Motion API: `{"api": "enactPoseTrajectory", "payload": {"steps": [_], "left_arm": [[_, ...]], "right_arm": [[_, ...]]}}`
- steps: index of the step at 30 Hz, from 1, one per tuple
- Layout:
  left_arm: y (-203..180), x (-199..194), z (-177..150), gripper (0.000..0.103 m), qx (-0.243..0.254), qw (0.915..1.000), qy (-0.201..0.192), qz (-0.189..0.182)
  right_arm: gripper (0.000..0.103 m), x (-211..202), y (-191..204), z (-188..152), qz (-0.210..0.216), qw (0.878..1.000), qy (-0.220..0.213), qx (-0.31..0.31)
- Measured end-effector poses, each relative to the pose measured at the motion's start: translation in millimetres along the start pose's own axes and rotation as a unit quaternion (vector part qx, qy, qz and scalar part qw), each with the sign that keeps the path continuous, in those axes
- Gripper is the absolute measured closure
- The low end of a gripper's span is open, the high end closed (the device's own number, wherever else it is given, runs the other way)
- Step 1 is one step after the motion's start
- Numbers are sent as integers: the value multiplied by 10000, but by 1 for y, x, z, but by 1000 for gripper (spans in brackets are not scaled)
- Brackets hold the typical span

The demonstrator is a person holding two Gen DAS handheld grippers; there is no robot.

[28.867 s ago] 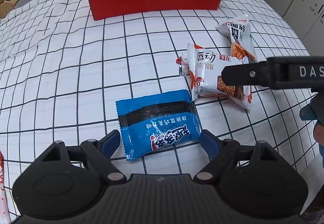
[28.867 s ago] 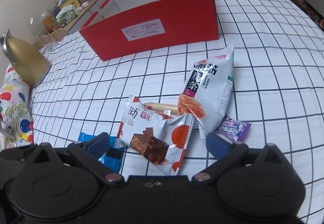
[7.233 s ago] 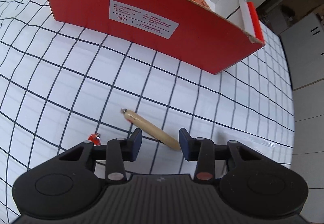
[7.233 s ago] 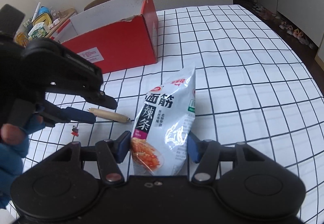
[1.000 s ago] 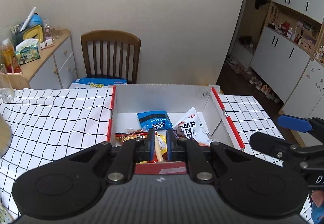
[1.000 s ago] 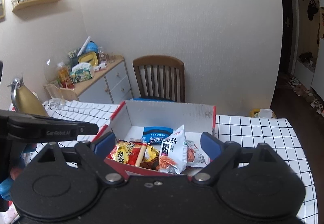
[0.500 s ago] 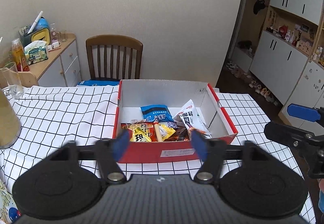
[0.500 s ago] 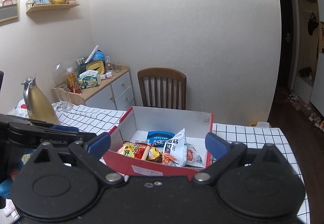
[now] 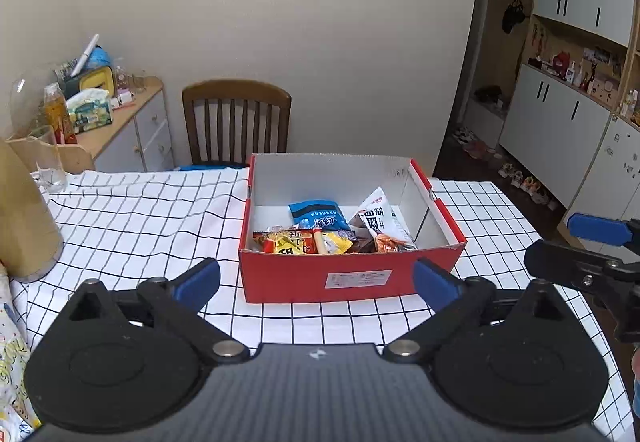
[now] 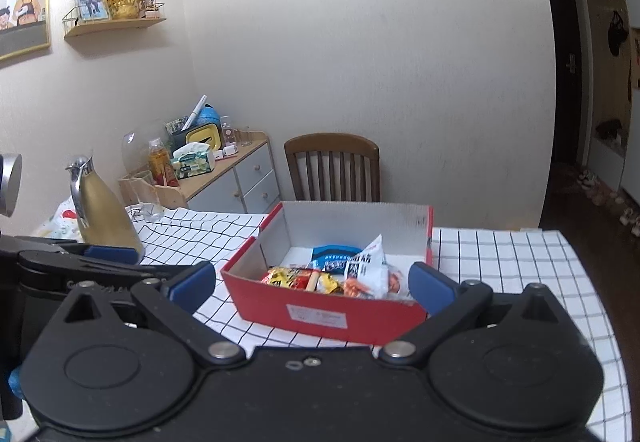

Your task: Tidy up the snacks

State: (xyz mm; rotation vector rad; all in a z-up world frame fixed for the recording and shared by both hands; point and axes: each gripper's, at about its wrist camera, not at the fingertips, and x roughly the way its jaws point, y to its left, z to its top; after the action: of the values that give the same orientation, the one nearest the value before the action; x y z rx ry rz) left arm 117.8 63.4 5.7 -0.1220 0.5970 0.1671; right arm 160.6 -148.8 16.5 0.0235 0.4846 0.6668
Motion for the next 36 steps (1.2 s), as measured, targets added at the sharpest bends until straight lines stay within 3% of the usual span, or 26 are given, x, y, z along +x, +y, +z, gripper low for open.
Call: {"api": "enactPoseTrajectory", "payload": {"steps": [20, 36], "left_arm": [[-13, -21, -11, 0, 106, 9999, -80, 14], [-14, -20, -10, 0, 94, 9999, -140, -24]], "right_arm": [[0, -28, -5, -25, -426, 9978, -406, 289], [0, -25, -4, -25, -590, 9972, -232, 404]]}}
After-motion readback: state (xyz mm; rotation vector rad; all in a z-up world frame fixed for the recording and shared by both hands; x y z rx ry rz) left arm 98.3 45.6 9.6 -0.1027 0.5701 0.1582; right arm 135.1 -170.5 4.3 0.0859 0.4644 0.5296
